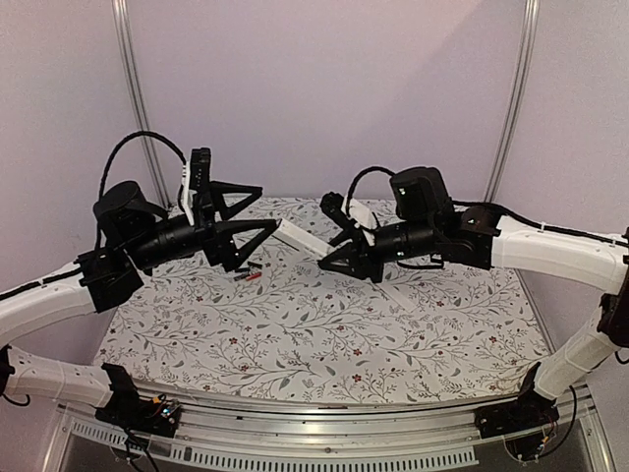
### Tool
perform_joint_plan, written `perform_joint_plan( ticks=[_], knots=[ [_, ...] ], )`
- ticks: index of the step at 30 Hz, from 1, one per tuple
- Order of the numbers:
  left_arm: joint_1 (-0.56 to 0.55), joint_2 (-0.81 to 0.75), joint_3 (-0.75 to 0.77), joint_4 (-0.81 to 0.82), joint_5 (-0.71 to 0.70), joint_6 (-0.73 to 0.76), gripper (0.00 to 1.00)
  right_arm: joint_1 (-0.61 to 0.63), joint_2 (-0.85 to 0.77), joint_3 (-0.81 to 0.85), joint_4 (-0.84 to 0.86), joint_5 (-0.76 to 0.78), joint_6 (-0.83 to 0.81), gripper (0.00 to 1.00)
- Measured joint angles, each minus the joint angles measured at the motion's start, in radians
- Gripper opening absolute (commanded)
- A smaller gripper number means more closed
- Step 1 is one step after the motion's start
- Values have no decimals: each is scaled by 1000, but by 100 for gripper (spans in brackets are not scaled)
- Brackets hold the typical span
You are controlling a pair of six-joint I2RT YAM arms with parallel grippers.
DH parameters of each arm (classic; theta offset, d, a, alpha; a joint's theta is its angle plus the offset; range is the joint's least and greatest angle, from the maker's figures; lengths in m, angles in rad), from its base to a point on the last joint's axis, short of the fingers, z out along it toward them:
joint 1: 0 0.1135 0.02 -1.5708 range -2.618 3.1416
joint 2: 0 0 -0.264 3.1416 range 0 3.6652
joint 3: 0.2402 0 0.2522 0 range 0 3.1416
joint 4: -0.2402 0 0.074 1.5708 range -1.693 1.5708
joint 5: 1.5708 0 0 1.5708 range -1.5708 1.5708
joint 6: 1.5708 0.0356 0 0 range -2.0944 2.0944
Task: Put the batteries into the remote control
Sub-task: Pass from the left arm to the right, then place the remote control without the battery cover at the center of the board.
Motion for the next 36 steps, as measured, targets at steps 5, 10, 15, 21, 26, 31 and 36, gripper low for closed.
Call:
perform_joint_plan(
  ticks=[5,10,15,21,26,31,36],
  knots=[
    [90,-25,-32,-21,-93,-95,100,-5,97,-40,-62,57,-11,4],
    [172,1,-61,-63,-201,-210,95,9,229,-44,-141,129,-54,4],
    [282,58,-111,-115,-295,-358,88,64,398,34,-253,222,-145,4],
    [309,66,-164,-193,-389,-440,88,112,495,97,-345,272,-229,8],
    [310,23,-188,-242,-472,-458,89,119,516,124,-363,282,-256,17],
    [311,-16,-210,-280,-523,-458,89,122,532,136,-366,284,-255,39],
    [311,-39,-230,-296,-543,-443,90,129,557,157,-397,305,-229,60]
  ],
)
